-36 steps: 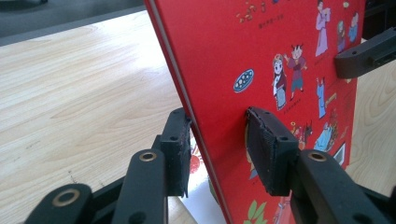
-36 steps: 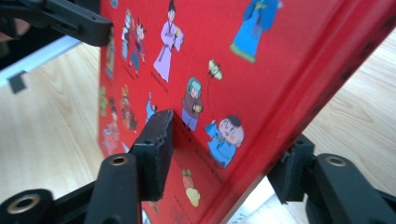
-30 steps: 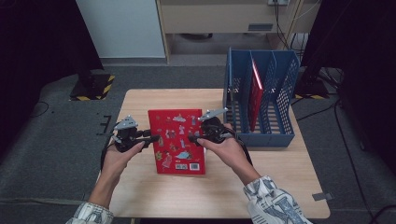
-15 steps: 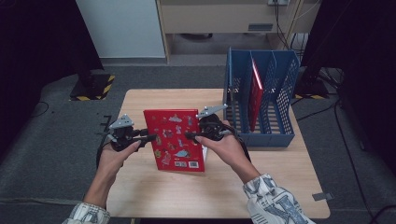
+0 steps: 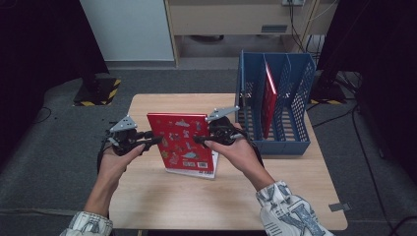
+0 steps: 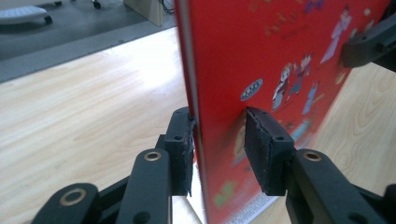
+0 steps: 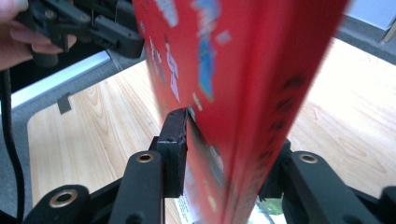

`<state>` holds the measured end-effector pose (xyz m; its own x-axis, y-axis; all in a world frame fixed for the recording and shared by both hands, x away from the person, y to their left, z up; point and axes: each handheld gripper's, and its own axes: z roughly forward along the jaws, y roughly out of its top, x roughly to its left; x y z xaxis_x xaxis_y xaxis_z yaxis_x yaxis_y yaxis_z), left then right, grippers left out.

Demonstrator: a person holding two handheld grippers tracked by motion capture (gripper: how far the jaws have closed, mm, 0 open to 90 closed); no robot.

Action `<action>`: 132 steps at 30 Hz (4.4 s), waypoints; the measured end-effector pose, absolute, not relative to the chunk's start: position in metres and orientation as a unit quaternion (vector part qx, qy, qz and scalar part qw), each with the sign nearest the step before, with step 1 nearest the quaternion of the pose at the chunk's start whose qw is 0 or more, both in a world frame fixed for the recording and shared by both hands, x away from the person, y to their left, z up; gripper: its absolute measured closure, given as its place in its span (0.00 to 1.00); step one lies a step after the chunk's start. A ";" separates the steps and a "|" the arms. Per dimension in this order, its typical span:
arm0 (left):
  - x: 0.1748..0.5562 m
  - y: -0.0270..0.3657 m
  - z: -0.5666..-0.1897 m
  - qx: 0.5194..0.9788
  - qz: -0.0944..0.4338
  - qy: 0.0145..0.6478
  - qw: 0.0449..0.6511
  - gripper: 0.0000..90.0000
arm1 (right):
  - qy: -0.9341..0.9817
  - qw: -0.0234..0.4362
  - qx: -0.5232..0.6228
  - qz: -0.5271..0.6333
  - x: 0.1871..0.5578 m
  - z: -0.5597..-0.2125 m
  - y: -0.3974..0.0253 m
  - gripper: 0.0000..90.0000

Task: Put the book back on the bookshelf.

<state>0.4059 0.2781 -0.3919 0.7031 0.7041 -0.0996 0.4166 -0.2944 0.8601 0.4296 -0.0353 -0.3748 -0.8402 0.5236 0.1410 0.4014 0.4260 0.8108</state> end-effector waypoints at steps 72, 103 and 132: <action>0.411 0.253 -0.430 0.773 0.150 0.372 0.492 0.45 | 0.816 0.107 0.205 0.530 0.412 -0.369 -0.025 0.75; 0.400 0.281 -0.471 0.769 0.166 0.427 0.446 0.24 | 0.797 0.118 0.220 0.550 0.420 -0.365 -0.025 0.88; 0.399 0.303 -0.520 0.792 0.183 0.493 0.310 0.06 | 0.777 0.138 0.247 0.562 0.412 -0.346 -0.060 0.88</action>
<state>0.3990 0.3027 -0.5198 0.4469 0.8945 -0.0150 0.6678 -0.3223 0.6709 0.4119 -0.0601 -0.3461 -0.8397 0.5395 0.0621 0.2284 0.2471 0.9417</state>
